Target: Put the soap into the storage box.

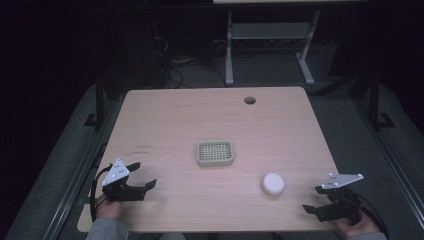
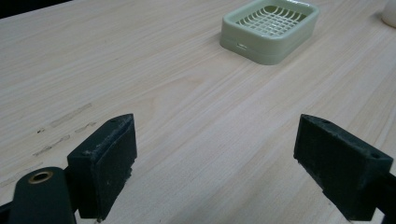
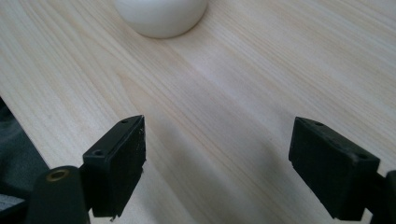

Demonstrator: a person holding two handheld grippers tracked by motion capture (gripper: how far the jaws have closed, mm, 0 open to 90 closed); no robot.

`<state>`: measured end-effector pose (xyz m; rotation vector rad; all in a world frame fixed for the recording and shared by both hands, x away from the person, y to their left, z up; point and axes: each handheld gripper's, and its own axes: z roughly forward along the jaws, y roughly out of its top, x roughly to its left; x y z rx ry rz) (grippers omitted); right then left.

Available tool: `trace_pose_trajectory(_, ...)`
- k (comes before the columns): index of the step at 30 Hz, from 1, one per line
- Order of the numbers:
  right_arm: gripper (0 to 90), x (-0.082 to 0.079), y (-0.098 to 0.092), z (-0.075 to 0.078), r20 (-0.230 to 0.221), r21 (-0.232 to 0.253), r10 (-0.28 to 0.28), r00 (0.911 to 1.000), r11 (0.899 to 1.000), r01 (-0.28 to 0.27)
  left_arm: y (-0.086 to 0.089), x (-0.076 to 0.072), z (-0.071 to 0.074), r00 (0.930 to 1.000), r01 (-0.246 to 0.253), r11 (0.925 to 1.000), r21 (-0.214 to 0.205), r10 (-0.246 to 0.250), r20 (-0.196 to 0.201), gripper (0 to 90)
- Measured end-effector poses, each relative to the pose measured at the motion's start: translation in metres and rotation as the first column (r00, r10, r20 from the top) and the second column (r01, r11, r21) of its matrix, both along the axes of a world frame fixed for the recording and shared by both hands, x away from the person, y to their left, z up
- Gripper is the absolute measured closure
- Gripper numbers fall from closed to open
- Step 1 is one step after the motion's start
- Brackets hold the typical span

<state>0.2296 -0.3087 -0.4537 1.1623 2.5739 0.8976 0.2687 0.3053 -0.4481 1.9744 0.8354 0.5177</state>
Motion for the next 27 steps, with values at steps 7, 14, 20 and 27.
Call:
trace_pose_trajectory(7, 17.7, 0.001, 0.005, 0.000, -0.010, -0.020, 0.003, 0.9999, 1.000, -0.003, -0.001, 0.000, -0.001, 1.0000, 0.005, 1.0000, 0.001, -0.005, -0.003, 12.8)
trace_pose_trajectory(14, 17.2, 0.006, 0.023, 0.011, -0.013, -0.076, 0.047, 0.9988, 0.996, -0.048, 0.000, 0.001, -0.001, 1.0000, -0.003, 1.0000, 0.003, 0.003, -0.004, 12.8)
trace_pose_trajectory(20, 16.7, 0.012, 0.036, 0.019, -0.020, -0.103, 0.094, 0.9954, 0.990, -0.096, 0.000, 0.000, -0.002, 1.0000, -0.004, 1.0000, 0.004, 0.004, -0.002, 12.8)
trace_pose_trajectory(27, 16.9, 0.019, 0.049, 0.030, -0.044, -0.158, 0.136, 0.9898, 0.977, -0.141, 0.002, 0.000, -0.001, 1.0000, -0.007, 1.0000, 0.001, 0.007, 0.004, 12.8)
